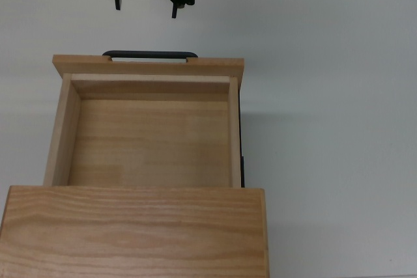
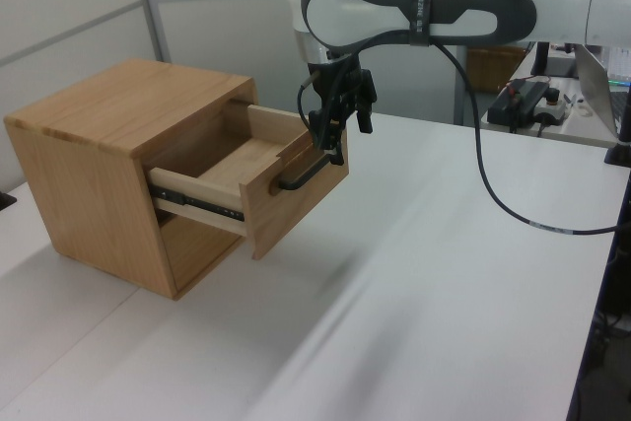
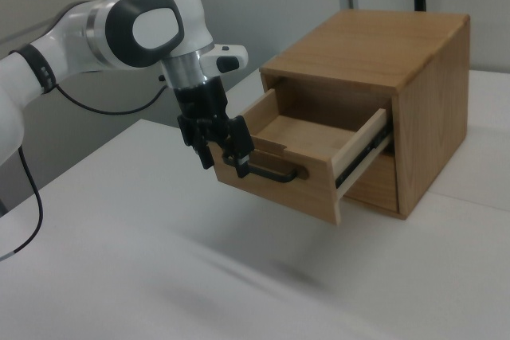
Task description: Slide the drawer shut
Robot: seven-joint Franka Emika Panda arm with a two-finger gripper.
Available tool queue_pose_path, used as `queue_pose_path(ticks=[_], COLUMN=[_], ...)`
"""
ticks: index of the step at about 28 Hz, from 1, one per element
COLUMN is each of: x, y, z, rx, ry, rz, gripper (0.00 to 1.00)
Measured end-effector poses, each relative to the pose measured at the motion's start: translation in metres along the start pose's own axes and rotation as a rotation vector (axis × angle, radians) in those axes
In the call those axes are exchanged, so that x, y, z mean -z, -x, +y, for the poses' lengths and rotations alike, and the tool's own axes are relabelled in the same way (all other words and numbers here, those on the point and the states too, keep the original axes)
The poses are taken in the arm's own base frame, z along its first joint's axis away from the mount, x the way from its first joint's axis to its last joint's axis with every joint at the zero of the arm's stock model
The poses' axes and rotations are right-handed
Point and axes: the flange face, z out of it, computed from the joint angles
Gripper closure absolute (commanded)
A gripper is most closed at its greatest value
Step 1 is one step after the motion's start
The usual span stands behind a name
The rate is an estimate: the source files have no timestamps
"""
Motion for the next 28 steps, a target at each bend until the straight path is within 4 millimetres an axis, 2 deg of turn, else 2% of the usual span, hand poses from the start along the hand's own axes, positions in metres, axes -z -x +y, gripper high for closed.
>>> queue_pose_path(ticks=[3,10,21,28], x=[0.001,-0.010,-0.008,0.003], y=[0.000,-0.006,-0.006,0.013], z=[0.002,0.028,0.014,0.019], rx=[0.043,0.133,0.172,0.130], ry=[0.000,0.073,0.053,-0.056], rz=[0.004,-0.013,-0.010,-0.055], gripper=[0.00,0.00,0.00,0.00])
